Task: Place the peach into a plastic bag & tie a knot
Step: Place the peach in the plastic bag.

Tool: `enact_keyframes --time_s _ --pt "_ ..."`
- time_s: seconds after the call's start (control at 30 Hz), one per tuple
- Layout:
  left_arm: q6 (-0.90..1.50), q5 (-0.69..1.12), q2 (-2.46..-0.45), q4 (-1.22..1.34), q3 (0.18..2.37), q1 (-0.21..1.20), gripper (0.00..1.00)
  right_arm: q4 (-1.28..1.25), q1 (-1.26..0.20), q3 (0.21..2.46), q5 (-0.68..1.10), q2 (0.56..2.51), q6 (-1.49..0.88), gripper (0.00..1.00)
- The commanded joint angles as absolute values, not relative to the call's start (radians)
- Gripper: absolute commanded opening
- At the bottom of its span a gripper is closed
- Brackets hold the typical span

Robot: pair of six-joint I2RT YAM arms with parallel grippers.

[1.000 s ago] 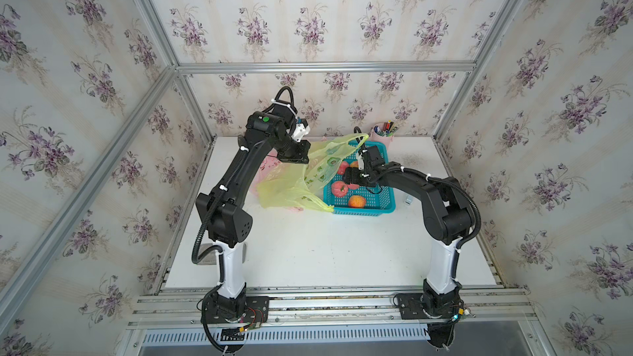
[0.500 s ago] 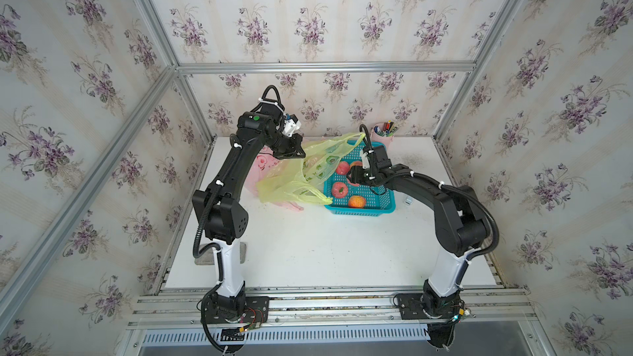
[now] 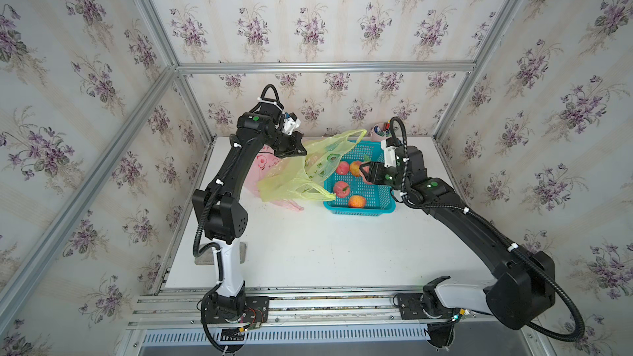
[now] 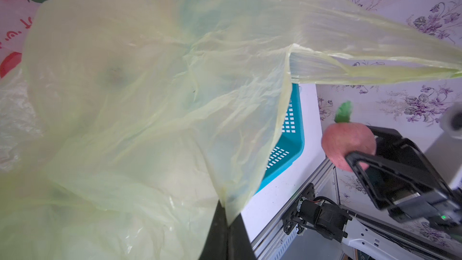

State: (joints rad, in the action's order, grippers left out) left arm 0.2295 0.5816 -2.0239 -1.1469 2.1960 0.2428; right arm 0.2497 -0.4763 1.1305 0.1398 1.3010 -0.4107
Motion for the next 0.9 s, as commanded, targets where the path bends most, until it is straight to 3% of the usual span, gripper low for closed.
enact_keyframes --time_s 0.0,0.1,0.27,0.4,0.43,0.5,0.53,0.73,0.87 --pt "0.246 0.609 -2.020 -1.120 2.196 0.241 0.00 0.240 -0.530 1.218 0.169 1.336 -0.414 0.54" --pt "0.253 0.612 -2.020 -1.112 2.188 0.241 0.00 0.250 -0.612 1.326 0.161 1.440 -0.401 0.54" --pt "0.260 0.622 -2.013 -1.096 2.165 0.241 0.00 0.264 -0.624 1.509 0.143 1.665 -0.399 0.58" --pt "0.266 0.624 -2.012 -1.084 2.160 0.239 0.00 0.288 -0.626 1.680 0.190 1.848 -0.399 0.79" --pt "0.268 0.629 -2.012 -1.079 2.160 0.239 0.00 0.292 -0.626 1.703 0.200 1.867 -0.399 0.82" --pt "0.276 0.643 -2.014 -1.066 2.159 0.238 0.00 0.291 -0.626 1.730 0.224 1.879 -0.397 0.99" --pt "0.279 0.648 -2.017 -1.062 2.162 0.236 0.00 0.290 -0.627 1.726 0.226 1.869 -0.395 1.00" --pt "0.278 0.656 -2.032 -1.054 2.164 0.229 0.00 0.299 -0.601 1.509 0.093 1.603 -0.349 0.89" --pt "0.274 0.655 -2.038 -1.049 2.157 0.225 0.00 0.266 -0.452 1.245 0.070 1.352 -0.380 0.75"
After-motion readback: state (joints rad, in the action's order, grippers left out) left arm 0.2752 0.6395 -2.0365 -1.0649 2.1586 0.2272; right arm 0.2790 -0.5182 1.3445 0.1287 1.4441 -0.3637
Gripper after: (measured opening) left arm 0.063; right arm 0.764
